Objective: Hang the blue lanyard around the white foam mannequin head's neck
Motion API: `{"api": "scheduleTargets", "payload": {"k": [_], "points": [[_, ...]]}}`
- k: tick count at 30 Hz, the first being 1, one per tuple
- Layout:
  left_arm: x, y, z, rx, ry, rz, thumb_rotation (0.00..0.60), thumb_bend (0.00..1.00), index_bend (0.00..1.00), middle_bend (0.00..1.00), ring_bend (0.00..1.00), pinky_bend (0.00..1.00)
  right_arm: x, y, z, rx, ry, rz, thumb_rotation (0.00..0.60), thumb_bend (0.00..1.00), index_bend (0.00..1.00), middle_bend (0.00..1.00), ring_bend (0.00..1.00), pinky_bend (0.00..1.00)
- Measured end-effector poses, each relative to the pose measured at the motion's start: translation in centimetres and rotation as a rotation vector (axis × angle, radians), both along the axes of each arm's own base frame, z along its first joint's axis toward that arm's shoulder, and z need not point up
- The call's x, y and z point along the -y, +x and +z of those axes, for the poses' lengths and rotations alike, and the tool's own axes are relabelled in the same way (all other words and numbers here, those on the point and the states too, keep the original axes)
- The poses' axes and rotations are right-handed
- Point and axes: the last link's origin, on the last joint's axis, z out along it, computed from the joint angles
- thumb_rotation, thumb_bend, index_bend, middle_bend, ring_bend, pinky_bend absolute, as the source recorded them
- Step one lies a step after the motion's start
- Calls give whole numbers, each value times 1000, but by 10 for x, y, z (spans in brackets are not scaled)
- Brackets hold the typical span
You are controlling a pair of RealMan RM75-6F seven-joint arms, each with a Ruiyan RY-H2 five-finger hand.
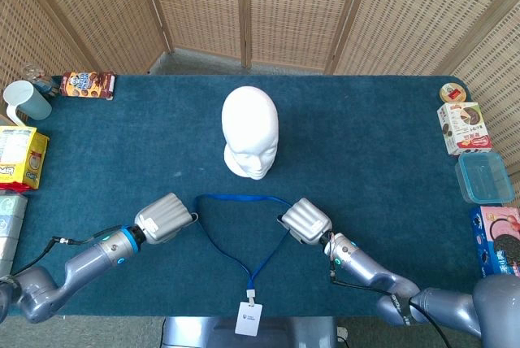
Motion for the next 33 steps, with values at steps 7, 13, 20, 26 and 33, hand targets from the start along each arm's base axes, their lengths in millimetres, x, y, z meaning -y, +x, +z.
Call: {"api": "scheduleTargets", "payload": {"k": [7, 13, 20, 26, 33], "points": [[-4, 5, -9, -22, -8, -12, 562, 323, 513, 1000, 1000, 1000, 0, -1, 1, 1, -2, -5, 600, 511, 569, 1000, 1000, 1000], [-6, 8, -16, -40, -12, -15, 548, 335, 512, 1000, 1000, 1000, 0, -2, 0, 5, -2, -8, 600, 511, 570, 1000, 1000, 1000], [-8, 10, -25, -72, -27, -24, 549, 355, 513, 1000, 1000, 1000, 0, -3, 0, 7, -2, -14, 600, 511, 571, 1000, 1000, 1000], [-12, 13, -33, -100, -27, -36, 550, 367, 513, 1000, 1000, 1000, 0, -6, 0, 6, -3, -23, 598, 511, 572, 1000, 1000, 1000], [-15, 18, -43, -114, -34, -38, 521, 367, 513, 1000, 1000, 1000, 0, -7, 1, 9, -8, -28, 600, 511, 573, 1000, 1000, 1000]]}}
